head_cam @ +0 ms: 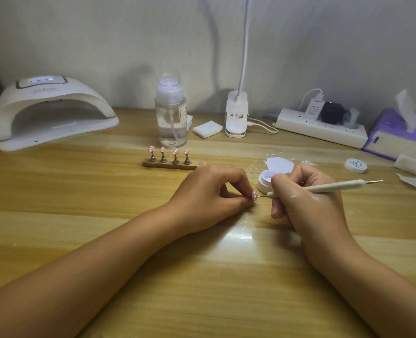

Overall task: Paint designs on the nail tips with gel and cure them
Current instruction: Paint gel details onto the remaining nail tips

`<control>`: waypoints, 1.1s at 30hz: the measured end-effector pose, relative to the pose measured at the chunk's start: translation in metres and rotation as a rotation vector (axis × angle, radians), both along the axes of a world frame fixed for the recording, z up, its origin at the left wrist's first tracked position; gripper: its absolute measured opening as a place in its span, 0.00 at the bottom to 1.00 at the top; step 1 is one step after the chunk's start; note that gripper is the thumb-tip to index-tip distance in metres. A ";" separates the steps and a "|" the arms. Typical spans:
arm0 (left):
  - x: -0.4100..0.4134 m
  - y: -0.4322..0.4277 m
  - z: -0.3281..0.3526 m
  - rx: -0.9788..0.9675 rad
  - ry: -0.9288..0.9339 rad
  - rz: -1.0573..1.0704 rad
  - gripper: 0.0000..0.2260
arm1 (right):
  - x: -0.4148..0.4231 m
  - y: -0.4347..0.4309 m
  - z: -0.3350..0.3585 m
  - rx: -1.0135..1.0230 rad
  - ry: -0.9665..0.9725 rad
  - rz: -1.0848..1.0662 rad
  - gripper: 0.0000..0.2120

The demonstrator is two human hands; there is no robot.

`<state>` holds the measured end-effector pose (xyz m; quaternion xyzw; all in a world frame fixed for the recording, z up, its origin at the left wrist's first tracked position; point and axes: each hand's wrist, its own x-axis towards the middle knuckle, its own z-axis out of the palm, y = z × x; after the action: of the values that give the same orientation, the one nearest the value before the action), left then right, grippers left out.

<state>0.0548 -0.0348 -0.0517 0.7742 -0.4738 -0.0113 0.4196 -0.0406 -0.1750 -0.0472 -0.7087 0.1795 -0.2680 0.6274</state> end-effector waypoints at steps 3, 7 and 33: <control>0.000 0.000 -0.001 0.002 -0.002 0.004 0.06 | 0.001 0.000 -0.001 -0.019 0.022 0.016 0.16; 0.000 0.000 -0.001 0.006 -0.008 0.009 0.05 | 0.000 -0.001 -0.002 -0.042 0.040 0.023 0.17; 0.000 0.001 0.000 0.010 -0.011 0.014 0.04 | -0.001 0.000 -0.001 -0.056 0.044 0.031 0.17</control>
<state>0.0547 -0.0341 -0.0518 0.7797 -0.4705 -0.0067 0.4131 -0.0416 -0.1749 -0.0482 -0.7344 0.1749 -0.2475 0.6073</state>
